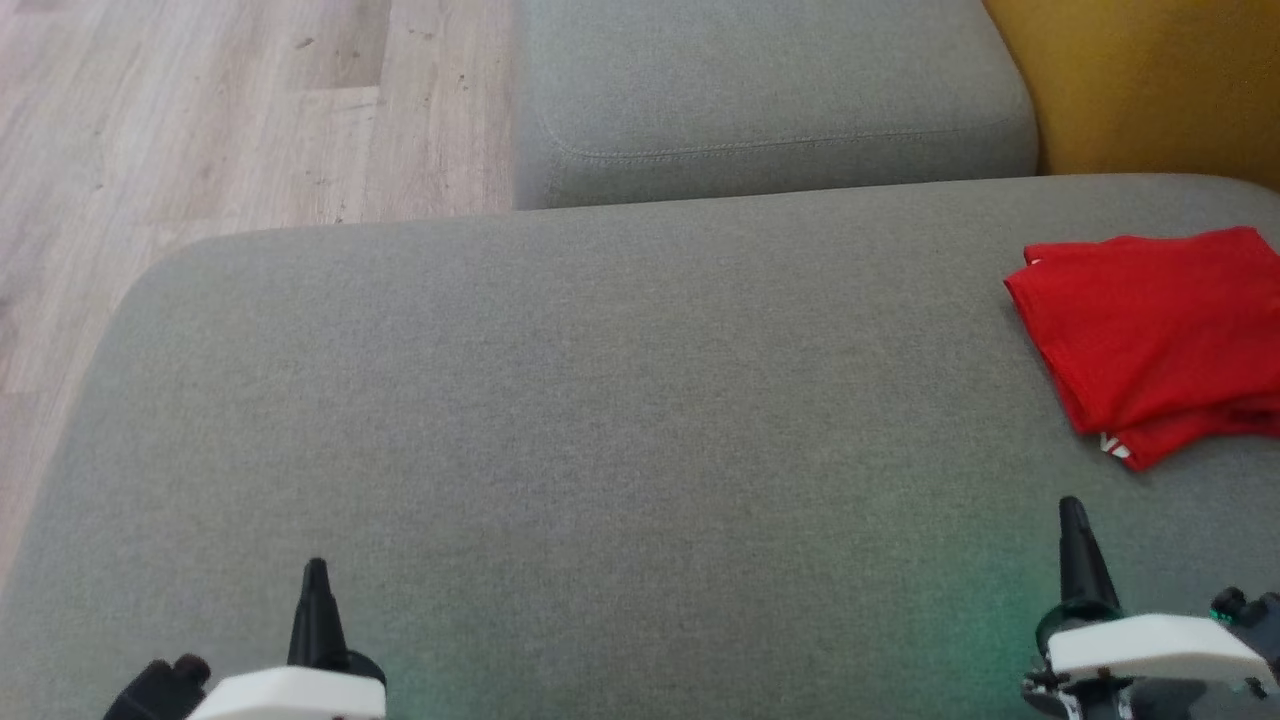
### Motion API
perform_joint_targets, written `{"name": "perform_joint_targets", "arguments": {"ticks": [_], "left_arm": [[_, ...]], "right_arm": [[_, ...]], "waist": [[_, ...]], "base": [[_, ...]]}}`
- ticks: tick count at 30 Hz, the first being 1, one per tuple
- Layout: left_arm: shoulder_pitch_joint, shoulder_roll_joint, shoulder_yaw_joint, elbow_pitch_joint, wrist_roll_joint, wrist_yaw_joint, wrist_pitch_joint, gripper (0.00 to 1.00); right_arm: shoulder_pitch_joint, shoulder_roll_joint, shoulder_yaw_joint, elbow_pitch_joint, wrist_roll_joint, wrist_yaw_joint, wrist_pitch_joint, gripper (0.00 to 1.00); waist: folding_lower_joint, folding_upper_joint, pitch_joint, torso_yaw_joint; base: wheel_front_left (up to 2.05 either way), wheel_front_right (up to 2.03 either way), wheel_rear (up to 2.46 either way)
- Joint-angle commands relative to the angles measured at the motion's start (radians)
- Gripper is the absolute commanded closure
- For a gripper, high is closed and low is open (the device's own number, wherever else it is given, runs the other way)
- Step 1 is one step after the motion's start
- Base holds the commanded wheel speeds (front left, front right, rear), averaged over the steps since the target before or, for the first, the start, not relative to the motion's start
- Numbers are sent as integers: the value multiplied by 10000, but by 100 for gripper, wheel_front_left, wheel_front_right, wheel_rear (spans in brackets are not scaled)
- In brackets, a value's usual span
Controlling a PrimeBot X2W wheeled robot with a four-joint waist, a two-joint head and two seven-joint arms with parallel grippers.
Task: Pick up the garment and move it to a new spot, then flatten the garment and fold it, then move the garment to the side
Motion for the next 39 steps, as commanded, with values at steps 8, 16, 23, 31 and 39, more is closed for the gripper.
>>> {"name": "perform_joint_targets", "arguments": {"ticks": [8,16,23,31,39], "left_arm": [[-776,133,562,-214,-982,-242,250,100],[-973,134,795,-160,-1912,-421,483,100],[-1146,132,1003,-112,-2723,-578,689,100],[-1343,128,1243,-58,-3644,-756,927,100],[-1541,121,1487,-4,-4565,-935,1168,100]], "right_arm": [[-819,-243,-29,-308,1064,-5,237,100],[-1004,-247,-156,-291,2050,-5,468,100],[-1167,-249,-271,-277,2911,-6,672,100],[-1352,-249,-404,-260,3888,-6,907,100],[-1538,-247,-540,-243,4866,-7,1146,100]], "waist": [[-1,0,80,3],[-1,0,166,6],[-1,0,242,9],[-1,0,327,12],[-1,0,414,15]], "base": [[0,0,0],[0,0,0],[0,0,0],[0,0,0],[0,0,0]]}}
